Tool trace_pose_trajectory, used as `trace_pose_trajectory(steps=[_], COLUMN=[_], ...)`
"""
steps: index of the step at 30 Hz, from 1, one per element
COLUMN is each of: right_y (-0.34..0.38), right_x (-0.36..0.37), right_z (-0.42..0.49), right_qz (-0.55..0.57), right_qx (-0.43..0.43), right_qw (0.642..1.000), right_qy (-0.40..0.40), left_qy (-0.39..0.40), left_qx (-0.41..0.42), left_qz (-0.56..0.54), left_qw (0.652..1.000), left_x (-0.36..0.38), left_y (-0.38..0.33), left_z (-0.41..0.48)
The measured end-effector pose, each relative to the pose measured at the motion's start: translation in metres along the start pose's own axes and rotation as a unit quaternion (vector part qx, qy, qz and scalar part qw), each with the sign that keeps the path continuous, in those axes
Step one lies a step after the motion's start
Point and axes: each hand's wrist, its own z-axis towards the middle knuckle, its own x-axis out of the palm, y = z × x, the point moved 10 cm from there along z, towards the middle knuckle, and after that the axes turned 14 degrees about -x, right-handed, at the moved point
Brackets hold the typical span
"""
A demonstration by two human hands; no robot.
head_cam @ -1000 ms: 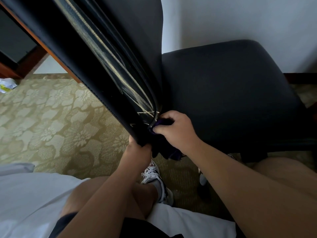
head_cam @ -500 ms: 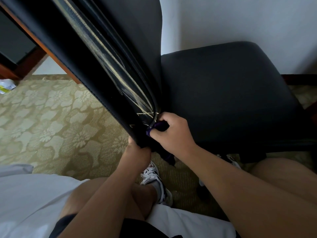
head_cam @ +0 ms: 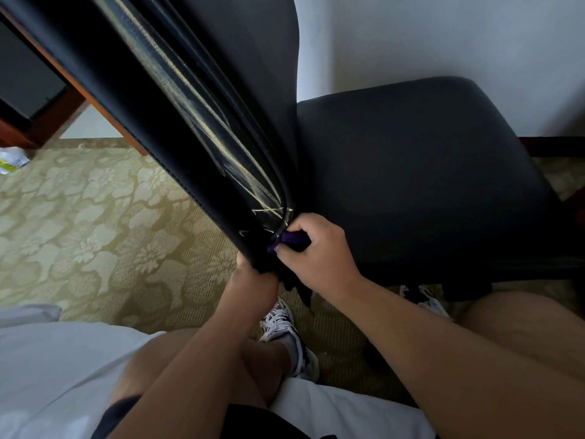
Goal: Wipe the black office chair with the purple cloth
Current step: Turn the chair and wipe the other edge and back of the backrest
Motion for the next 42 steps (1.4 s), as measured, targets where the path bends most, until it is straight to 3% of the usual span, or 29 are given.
trace_pose_trajectory(steps=[3, 8, 13, 18, 22, 30, 38, 42], right_y=[-0.019, -0.023, -0.019, -0.009, -0.006, -0.029, 0.006, -0.006], right_x=[0.018, 0.023, 0.041, 0.015, -0.010, 0.021, 0.004, 0.010], right_z=[-0.009, -0.007, -0.019, -0.008, 0.004, -0.014, -0.001, -0.005], right_qz=[-0.040, -0.044, -0.019, -0.006, 0.040, -0.016, 0.028, 0.022], right_qx=[0.043, 0.063, 0.058, 0.036, 0.035, 0.075, -0.009, 0.023], right_qw=[0.993, 0.988, 0.964, 0.995, 0.998, 0.992, 0.999, 0.999], right_qy=[0.100, 0.135, 0.260, 0.089, -0.043, 0.098, 0.013, 0.018], left_qy=[-0.011, -0.010, -0.007, 0.014, 0.027, 0.017, 0.016, 0.018], left_qx=[-0.007, -0.012, -0.007, -0.010, 0.007, -0.008, 0.021, 0.009], left_qz=[-0.001, -0.001, 0.018, 0.006, 0.012, 0.034, 0.027, 0.035], left_qw=[1.000, 1.000, 1.000, 1.000, 1.000, 0.999, 0.999, 0.999], left_x=[-0.002, -0.001, -0.002, -0.002, 0.001, -0.001, -0.002, -0.001], left_y=[0.002, 0.003, 0.001, 0.001, -0.002, 0.000, -0.008, -0.003], left_z=[-0.001, -0.002, -0.001, 0.002, 0.002, 0.000, -0.001, 0.000])
